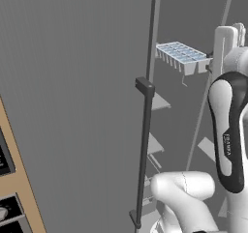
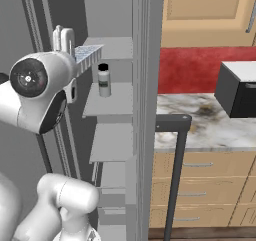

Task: Open the freezer door, pick up the ice cube tray from the freezer, and place it on the dining counter.

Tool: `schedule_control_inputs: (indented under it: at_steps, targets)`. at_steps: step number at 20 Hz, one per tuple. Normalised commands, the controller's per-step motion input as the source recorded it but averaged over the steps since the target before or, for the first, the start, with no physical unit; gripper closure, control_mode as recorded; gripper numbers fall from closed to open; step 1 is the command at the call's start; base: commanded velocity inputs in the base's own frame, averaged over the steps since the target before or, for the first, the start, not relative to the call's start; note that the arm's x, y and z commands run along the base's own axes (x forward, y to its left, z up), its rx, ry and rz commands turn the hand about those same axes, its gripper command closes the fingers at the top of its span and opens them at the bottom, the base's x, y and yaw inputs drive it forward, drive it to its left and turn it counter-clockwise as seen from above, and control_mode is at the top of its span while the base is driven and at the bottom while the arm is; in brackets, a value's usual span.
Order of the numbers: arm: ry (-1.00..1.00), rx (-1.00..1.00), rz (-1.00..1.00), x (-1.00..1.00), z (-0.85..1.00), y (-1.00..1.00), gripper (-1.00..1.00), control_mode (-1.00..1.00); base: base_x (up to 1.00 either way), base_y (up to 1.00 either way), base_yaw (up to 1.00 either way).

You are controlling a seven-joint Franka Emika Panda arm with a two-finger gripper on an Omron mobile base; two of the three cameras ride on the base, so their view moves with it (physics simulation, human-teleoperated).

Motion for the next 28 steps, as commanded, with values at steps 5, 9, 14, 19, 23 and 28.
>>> schedule_control_inputs:
  at_steps: [5, 9, 14, 19, 23, 28]
  targets:
    - [0.00, 0.02, 0.00, -0.60, 0.06, 0.01, 1.00, -1.00, 0.00, 0.00, 0.00]
    - [0.00, 0.07, 0.00, -0.74, 0.06, 0.00, 1.00, -1.00, 0.00, 0.00, 0.00]
    - [0.00, 0.06, 0.00, -0.75, 0.00, 0.00, 1.00, -1.00, 0.00, 0.00, 0.00]
    - [0.00, 0.01, 0.00, -0.46, 0.00, 0.00, 1.00, -1.00, 0.00, 0.00, 0.00]
    - [0.00, 0.00, 0.00, -0.17, 0.00, 0.02, 1.00, 1.00, -0.09, 0.00, 0.00]
    - [0.00, 0.00, 0.00, 0.00, 0.00, 0.00, 1.00, 1.00, -0.74, 0.04, 0.07]
